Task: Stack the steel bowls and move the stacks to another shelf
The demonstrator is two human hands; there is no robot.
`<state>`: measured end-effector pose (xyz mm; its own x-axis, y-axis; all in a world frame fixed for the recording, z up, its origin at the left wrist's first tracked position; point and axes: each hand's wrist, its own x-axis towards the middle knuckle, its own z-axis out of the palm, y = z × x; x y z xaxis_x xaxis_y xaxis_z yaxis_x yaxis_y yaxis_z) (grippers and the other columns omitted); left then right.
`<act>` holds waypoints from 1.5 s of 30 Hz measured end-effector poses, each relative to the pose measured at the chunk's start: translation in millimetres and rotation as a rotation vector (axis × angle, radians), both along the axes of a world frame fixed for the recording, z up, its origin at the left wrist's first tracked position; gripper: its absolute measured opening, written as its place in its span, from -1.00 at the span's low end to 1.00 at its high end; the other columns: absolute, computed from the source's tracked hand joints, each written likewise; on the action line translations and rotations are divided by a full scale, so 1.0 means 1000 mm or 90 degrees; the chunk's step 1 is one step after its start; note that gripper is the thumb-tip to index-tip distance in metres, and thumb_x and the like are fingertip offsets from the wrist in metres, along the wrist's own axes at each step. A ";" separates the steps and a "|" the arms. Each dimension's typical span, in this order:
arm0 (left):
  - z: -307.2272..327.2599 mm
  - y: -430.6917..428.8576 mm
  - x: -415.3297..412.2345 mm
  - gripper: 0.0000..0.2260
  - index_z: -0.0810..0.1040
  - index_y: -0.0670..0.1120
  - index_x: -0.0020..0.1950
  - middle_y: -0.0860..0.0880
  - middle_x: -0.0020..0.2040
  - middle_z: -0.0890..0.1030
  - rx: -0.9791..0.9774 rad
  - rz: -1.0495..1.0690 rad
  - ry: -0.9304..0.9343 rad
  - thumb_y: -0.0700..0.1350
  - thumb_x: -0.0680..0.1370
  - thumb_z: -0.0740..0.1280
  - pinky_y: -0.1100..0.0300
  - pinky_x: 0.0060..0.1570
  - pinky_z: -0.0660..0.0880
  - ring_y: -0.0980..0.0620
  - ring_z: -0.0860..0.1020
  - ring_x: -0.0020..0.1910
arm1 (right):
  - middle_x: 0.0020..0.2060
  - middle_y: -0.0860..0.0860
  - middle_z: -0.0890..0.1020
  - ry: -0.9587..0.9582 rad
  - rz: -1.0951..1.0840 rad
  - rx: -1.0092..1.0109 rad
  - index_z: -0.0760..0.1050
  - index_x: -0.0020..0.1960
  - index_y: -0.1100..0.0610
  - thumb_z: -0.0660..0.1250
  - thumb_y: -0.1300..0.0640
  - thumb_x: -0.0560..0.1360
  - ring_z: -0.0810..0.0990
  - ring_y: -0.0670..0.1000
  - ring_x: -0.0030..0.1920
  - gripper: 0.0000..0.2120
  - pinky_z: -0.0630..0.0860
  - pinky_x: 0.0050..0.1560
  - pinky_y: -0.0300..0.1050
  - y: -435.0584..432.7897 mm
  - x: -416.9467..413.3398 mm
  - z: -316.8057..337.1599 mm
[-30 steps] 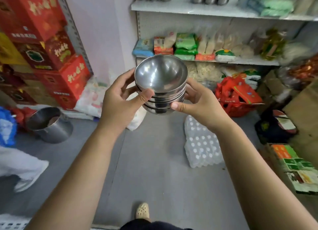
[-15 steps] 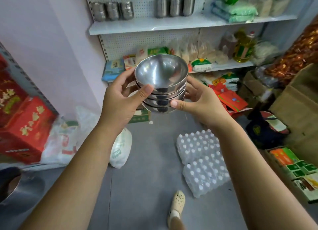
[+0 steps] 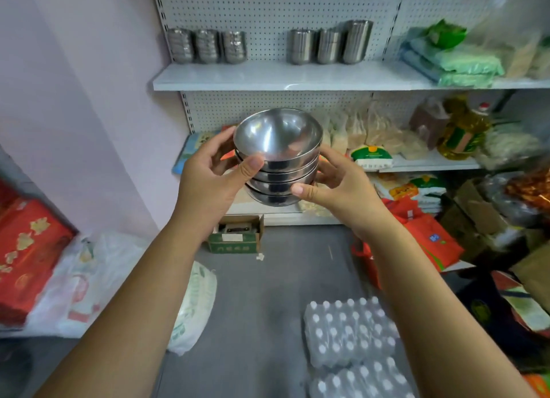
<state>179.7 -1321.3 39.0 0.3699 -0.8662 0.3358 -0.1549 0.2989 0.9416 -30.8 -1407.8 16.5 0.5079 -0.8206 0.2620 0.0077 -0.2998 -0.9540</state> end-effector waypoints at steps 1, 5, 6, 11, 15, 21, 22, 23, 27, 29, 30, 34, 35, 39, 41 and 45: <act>-0.001 -0.015 0.003 -0.26 0.51 -0.06 0.44 0.02 0.31 0.63 0.006 0.004 0.000 0.17 0.32 0.58 -0.08 0.30 0.55 0.09 0.61 0.27 | 0.20 0.07 0.71 0.004 0.002 0.004 0.45 0.48 0.09 0.63 0.16 0.37 0.68 0.00 0.15 -0.27 0.49 0.41 0.25 -0.015 0.003 -0.002; -0.007 -0.069 0.017 -0.27 0.51 -0.04 0.43 0.02 0.32 0.62 0.022 0.008 0.014 0.15 0.32 0.59 -0.09 0.30 0.54 0.07 0.61 0.28 | 0.19 0.06 0.72 0.019 -0.001 0.013 0.46 0.47 0.09 0.64 0.19 0.38 0.69 0.02 0.19 -0.29 0.51 0.40 0.21 -0.074 0.015 -0.010; -0.009 -0.082 0.021 -0.29 0.52 -0.04 0.43 0.02 0.31 0.62 0.027 0.004 0.018 0.13 0.34 0.60 -0.10 0.30 0.55 0.06 0.61 0.28 | 0.19 0.04 0.72 0.024 -0.006 0.012 0.46 0.47 0.07 0.65 0.16 0.37 0.69 0.02 0.21 -0.28 0.51 0.40 0.21 -0.088 0.019 -0.012; -0.014 -0.163 0.049 -0.37 0.52 -0.08 0.41 0.01 0.29 0.63 0.033 -0.028 0.015 0.00 0.37 0.54 -0.11 0.31 0.54 0.06 0.62 0.26 | 0.15 0.09 0.73 0.023 -0.019 0.020 0.48 0.44 0.12 0.61 0.25 0.41 0.69 0.03 0.18 -0.36 0.53 0.37 0.23 -0.159 0.040 -0.020; -0.013 -0.242 0.081 -0.32 0.51 -0.09 0.43 0.02 0.30 0.63 0.042 -0.048 -0.007 0.02 0.34 0.56 -0.08 0.34 0.52 0.09 0.60 0.29 | 0.14 0.09 0.73 0.011 -0.027 0.035 0.50 0.42 0.11 0.62 0.18 0.36 0.70 0.04 0.14 -0.33 0.57 0.32 0.21 -0.229 0.067 -0.015; 0.006 -0.374 0.141 -0.35 0.56 -0.06 0.36 0.04 0.26 0.67 0.006 -0.058 0.004 0.11 0.34 0.62 -0.10 0.32 0.53 0.05 0.63 0.25 | 0.18 0.03 0.72 0.012 -0.065 -0.001 0.51 0.43 0.04 0.65 0.15 0.38 0.67 0.08 0.25 -0.34 0.52 0.39 0.21 -0.352 0.126 0.001; 0.008 -0.394 0.148 -0.38 0.56 -0.06 0.36 0.03 0.25 0.67 0.001 -0.065 0.007 0.08 0.36 0.62 -0.07 0.31 0.54 0.05 0.63 0.24 | 0.19 0.04 0.72 0.010 -0.074 -0.007 0.51 0.42 0.03 0.65 0.14 0.37 0.66 0.10 0.26 -0.34 0.50 0.40 0.24 -0.372 0.135 0.001; 0.011 -0.413 0.155 -0.40 0.55 -0.07 0.36 0.03 0.25 0.67 0.000 -0.071 0.007 0.06 0.38 0.62 -0.02 0.29 0.55 0.06 0.64 0.22 | 0.21 0.06 0.71 0.008 -0.085 -0.010 0.51 0.43 0.01 0.66 0.10 0.35 0.65 0.13 0.28 -0.32 0.49 0.40 0.27 -0.391 0.143 0.000; 0.011 -0.478 0.177 -0.43 0.55 -0.09 0.36 0.04 0.25 0.67 0.004 -0.098 -0.001 -0.01 0.38 0.53 0.13 0.18 0.60 0.07 0.66 0.18 | 0.23 0.00 0.70 0.015 -0.120 -0.003 0.50 0.43 -0.13 0.67 -0.09 0.28 0.63 0.08 0.31 -0.24 0.49 0.39 0.27 -0.450 0.165 -0.005; 0.008 -0.505 0.185 -0.44 0.55 -0.08 0.36 0.05 0.24 0.67 0.008 -0.101 0.000 -0.02 0.37 0.52 0.22 0.11 0.59 0.09 0.67 0.16 | 0.22 -0.02 0.71 0.015 -0.120 0.007 0.51 0.42 -0.14 0.67 -0.09 0.27 0.64 0.05 0.29 -0.24 0.50 0.39 0.26 -0.478 0.173 -0.008; 0.006 -0.517 0.189 -0.44 0.55 -0.07 0.35 0.06 0.23 0.67 0.010 -0.099 0.003 -0.02 0.37 0.52 0.23 0.10 0.59 0.10 0.67 0.16 | 0.21 -0.02 0.71 0.013 -0.115 0.013 0.51 0.41 -0.13 0.67 -0.09 0.26 0.65 0.06 0.28 -0.25 0.50 0.38 0.26 -0.492 0.177 -0.010; -0.002 -0.568 0.213 -0.41 0.57 0.02 0.32 0.09 0.24 0.67 0.039 -0.078 0.011 0.13 0.34 0.60 -0.04 0.22 0.59 0.03 0.66 0.20 | 0.16 0.05 0.72 0.010 -0.101 0.043 0.51 0.41 -0.05 0.71 -0.02 0.26 0.69 0.07 0.22 -0.23 0.57 0.31 0.26 -0.548 0.200 -0.016; -0.002 -0.581 0.219 -0.36 0.57 0.03 0.33 0.10 0.26 0.66 0.044 -0.072 0.006 0.19 0.31 0.61 -0.10 0.23 0.58 0.02 0.66 0.21 | 0.17 0.06 0.72 0.010 -0.095 0.047 0.51 0.41 -0.05 0.72 -0.03 0.25 0.69 0.08 0.21 -0.22 0.58 0.30 0.25 -0.564 0.207 -0.017; -0.003 -0.638 0.243 -0.33 0.56 0.05 0.35 0.11 0.27 0.65 0.043 -0.040 -0.008 0.23 0.31 0.60 -0.09 0.27 0.56 0.04 0.65 0.21 | 0.25 0.04 0.69 0.025 -0.064 0.042 0.45 0.45 -0.11 0.72 -0.17 0.19 0.66 0.09 0.27 -0.11 0.58 0.28 0.28 -0.635 0.232 -0.020; -0.004 -0.669 0.252 -0.35 0.54 0.03 0.38 0.11 0.27 0.65 0.048 -0.023 -0.007 0.17 0.34 0.58 -0.06 0.27 0.57 0.07 0.65 0.22 | 0.29 0.02 0.66 0.027 -0.058 0.050 0.36 0.50 -0.19 0.72 -0.19 0.15 0.65 0.05 0.29 0.00 0.58 0.28 0.27 -0.671 0.244 -0.021; -0.002 -0.735 0.264 -0.36 0.53 0.00 0.38 0.09 0.26 0.65 0.049 -0.007 0.002 0.07 0.32 0.55 0.02 0.28 0.56 0.09 0.63 0.23 | 0.30 0.01 0.65 0.048 -0.039 0.061 0.33 0.51 -0.18 0.73 -0.20 0.13 0.63 0.02 0.30 0.05 0.55 0.35 0.21 -0.744 0.263 -0.019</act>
<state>443.3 -2056.6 37.1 0.3610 -0.8934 0.2675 -0.1495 0.2277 0.9622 231.7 -2152.1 -2.5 0.4720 -0.8698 0.1438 -0.0804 -0.2049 -0.9755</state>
